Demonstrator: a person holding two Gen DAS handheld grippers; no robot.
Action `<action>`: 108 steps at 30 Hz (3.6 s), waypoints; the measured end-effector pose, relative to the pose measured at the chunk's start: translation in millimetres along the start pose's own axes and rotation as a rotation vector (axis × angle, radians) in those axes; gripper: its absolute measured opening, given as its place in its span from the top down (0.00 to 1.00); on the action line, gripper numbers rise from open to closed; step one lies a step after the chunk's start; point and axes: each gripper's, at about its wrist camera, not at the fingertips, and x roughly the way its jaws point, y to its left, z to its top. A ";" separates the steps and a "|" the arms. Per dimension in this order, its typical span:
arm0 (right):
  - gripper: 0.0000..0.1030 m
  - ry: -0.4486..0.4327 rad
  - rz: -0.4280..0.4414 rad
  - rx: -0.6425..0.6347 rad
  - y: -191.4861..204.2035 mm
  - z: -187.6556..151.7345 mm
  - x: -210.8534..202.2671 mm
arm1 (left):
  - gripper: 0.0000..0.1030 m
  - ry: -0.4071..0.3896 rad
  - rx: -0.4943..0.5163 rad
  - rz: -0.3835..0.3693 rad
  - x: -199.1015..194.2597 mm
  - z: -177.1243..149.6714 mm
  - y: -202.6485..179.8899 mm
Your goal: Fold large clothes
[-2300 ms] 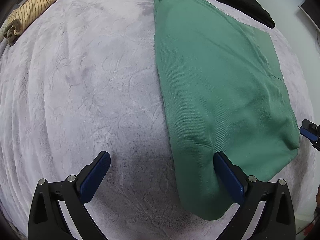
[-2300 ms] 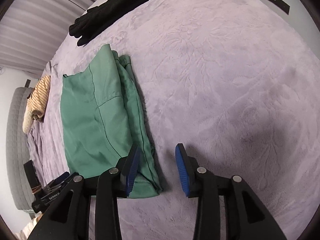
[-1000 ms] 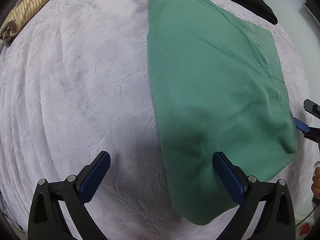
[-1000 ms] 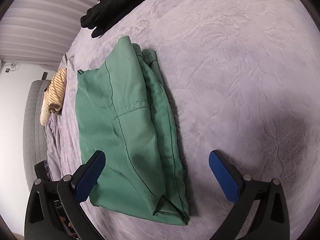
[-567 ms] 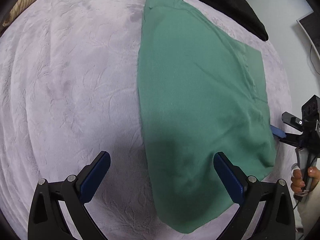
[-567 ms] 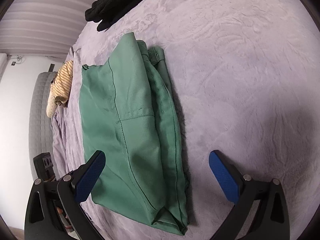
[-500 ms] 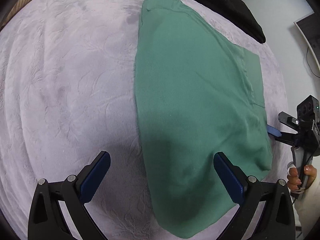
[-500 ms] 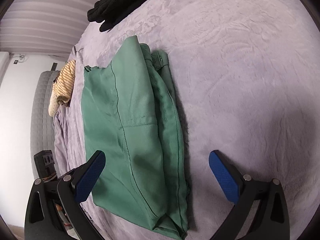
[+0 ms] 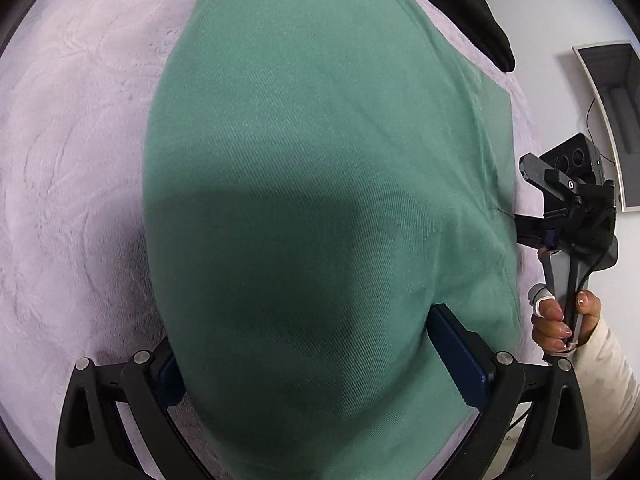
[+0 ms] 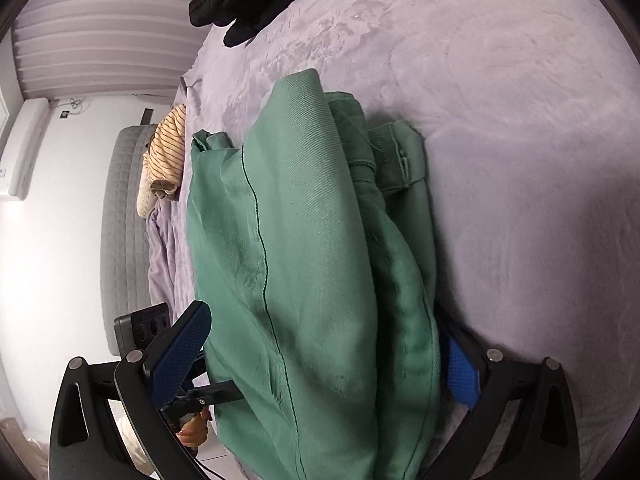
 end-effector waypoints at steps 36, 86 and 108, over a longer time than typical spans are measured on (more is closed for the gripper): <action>0.78 -0.137 0.280 0.104 84.8 -74.3 -8.5 | 0.56 -0.156 0.121 -0.073 -138.6 -105.9 25.2; 0.97 0.016 -0.432 -0.032 131.3 -230.5 88.6 | 0.26 -0.122 0.080 0.308 -170.5 -223.9 142.4; 0.97 0.004 -0.449 0.070 118.0 -252.2 76.7 | 0.26 -0.011 0.157 0.351 -170.0 -268.4 116.2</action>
